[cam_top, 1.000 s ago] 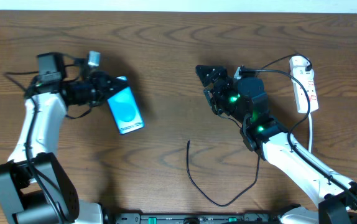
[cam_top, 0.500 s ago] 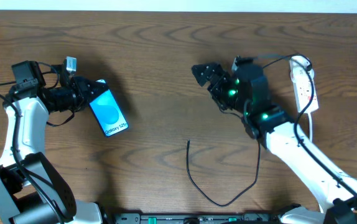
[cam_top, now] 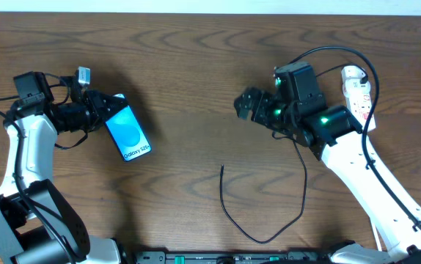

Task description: Plug charger to phone and switch on socket

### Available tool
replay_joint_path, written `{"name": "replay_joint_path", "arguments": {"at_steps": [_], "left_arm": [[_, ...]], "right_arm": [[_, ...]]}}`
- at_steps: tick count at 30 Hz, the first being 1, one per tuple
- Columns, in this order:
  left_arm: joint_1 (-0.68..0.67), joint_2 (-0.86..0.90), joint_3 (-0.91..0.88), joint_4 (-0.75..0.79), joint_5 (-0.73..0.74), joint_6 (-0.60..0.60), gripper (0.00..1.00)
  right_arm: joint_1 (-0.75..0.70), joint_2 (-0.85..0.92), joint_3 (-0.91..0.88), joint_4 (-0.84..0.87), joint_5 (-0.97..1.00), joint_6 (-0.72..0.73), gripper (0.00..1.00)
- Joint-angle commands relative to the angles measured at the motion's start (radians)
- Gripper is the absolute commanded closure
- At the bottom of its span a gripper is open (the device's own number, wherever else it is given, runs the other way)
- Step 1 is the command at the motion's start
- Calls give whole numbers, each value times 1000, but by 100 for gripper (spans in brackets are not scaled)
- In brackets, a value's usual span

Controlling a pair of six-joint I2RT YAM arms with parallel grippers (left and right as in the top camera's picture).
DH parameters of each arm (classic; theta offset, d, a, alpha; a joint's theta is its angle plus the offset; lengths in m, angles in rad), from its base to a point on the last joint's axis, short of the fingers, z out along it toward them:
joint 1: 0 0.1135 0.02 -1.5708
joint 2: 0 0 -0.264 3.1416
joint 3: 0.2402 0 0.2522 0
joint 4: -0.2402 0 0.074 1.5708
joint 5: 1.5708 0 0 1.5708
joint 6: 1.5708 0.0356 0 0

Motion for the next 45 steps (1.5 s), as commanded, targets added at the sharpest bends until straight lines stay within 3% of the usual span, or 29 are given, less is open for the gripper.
{"name": "replay_joint_path", "arguments": {"at_steps": [1,7,15,22,34,45], "left_arm": [[2,-22,32,-7,24,10,92],[2,-22,32,-10,24,10,93],[2,-22,32,5,24,10,92],[2,-22,32,4,24,9,94],[2,-22,32,5,24,10,93],[2,-22,32,-6,24,10,93]], "right_arm": [[8,1,18,-9,36,-120,1],[18,2,17,47,-28,-128,1],[80,88,40,-1,-27,-93,1],[109,314,250,-225,11,-195,1],[186,505,305,-325,50,-62,1],[304,575,303,-324,172,79,1]]}}
